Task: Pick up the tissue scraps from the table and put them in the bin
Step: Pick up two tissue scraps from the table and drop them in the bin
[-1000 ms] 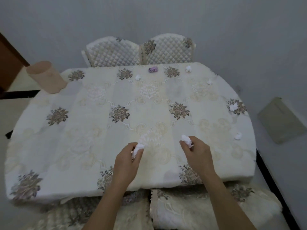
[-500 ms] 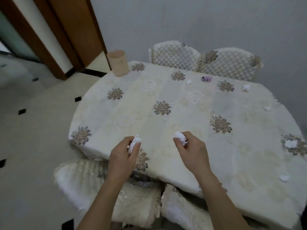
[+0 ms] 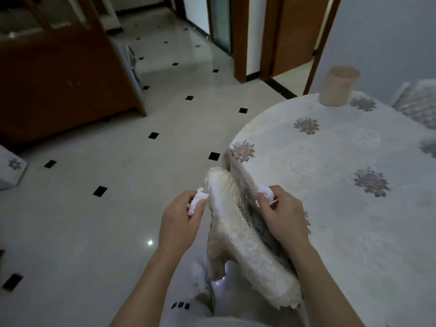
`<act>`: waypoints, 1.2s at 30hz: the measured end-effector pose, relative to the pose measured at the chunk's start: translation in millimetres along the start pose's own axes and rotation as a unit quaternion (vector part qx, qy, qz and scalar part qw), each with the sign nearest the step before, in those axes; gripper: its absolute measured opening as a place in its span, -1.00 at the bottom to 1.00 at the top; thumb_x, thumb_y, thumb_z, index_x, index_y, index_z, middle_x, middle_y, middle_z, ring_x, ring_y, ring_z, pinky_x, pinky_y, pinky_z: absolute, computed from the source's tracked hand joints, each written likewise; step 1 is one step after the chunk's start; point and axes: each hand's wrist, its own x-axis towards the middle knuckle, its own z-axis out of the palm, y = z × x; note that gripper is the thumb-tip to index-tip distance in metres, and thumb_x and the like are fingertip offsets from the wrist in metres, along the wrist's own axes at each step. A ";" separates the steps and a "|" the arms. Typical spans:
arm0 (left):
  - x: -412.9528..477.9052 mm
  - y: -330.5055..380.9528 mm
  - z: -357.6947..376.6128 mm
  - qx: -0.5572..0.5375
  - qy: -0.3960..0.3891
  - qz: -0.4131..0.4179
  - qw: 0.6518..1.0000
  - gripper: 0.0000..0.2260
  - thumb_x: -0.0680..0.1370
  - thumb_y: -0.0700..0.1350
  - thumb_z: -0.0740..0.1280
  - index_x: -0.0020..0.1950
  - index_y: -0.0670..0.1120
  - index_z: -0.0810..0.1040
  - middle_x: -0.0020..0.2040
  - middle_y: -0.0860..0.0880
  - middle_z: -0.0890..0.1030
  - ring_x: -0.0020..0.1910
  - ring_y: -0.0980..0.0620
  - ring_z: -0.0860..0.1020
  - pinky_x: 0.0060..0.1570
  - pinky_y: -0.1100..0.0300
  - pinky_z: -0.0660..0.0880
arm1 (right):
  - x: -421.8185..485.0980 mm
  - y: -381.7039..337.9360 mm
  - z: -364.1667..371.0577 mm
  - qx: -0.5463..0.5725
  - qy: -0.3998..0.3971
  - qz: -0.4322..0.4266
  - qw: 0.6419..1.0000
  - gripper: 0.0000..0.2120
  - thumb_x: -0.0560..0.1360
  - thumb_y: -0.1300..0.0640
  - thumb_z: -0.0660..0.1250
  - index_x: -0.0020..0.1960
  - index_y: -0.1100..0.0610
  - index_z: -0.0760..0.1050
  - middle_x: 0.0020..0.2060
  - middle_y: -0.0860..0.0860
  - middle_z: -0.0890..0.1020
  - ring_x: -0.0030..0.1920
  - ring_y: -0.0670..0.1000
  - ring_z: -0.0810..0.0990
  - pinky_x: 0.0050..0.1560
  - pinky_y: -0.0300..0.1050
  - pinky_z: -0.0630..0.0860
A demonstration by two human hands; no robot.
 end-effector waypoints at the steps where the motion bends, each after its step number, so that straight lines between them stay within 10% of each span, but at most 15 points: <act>1: 0.5 -8.2 -8.2 0.000 0.011 -0.010 1.000 -0.97 0.58 0.02 0.33 0.00 0.13 0.55 -0.25 0.18 0.58 -0.25 0.21 0.55 -0.31 0.40 0.38 | 4.9 -8.2 10.0 0.000 -0.014 -0.012 1.000 -0.74 0.52 -0.15 0.26 -0.15 0.03 0.49 -0.39 -0.06 0.57 -0.32 -0.12 0.52 -0.33 -0.08 0.43; 8: 29.8 -74.4 -51.1 -0.016 0.071 -0.067 0.995 -0.98 0.58 -0.05 0.35 -0.02 0.06 0.57 -0.28 0.16 0.55 -0.28 0.18 0.50 -0.31 0.41 0.35 | 45.7 -56.4 89.7 -0.008 -0.068 -0.060 0.996 -0.77 0.53 -0.10 0.32 -0.15 0.05 0.52 -0.36 -0.05 0.56 -0.30 0.02 0.52 -0.31 -0.09 0.38; 14: 106.8 -142.7 -81.6 -0.043 0.058 -0.092 0.993 -0.95 0.58 0.04 0.33 -0.03 0.10 0.56 -0.24 0.21 0.55 -0.30 0.15 0.50 -0.33 0.38 0.35 | 105.8 -99.6 171.1 -0.031 -0.063 -0.038 0.997 -0.77 0.52 -0.16 0.30 -0.14 -0.01 0.53 -0.37 -0.09 0.60 -0.28 -0.24 0.54 -0.38 -0.28 0.34; 20: 205.8 -196.2 -129.8 -0.032 0.031 -0.060 0.997 -0.94 0.60 0.04 0.32 -0.04 0.10 0.55 -0.04 0.26 0.63 -0.26 0.32 0.50 -0.28 0.45 0.33 | 174.8 -164.1 238.8 -0.040 -0.039 -0.025 0.998 -0.79 0.53 -0.09 0.33 -0.18 0.03 0.50 -0.45 -0.03 0.58 -0.34 0.02 0.57 -0.31 -0.06 0.45; 36: 402.9 -250.1 -136.4 -0.038 -0.010 -0.010 0.999 -0.94 0.60 0.05 0.32 -0.08 0.14 0.54 -0.05 0.42 0.58 -0.32 0.26 0.50 -0.30 0.44 0.37 | 307.6 -203.5 320.4 -0.047 -0.013 0.023 0.999 -0.68 0.51 -0.10 0.31 -0.28 0.05 0.33 -0.47 -0.03 0.48 -0.39 -0.05 0.48 -0.36 -0.05 0.38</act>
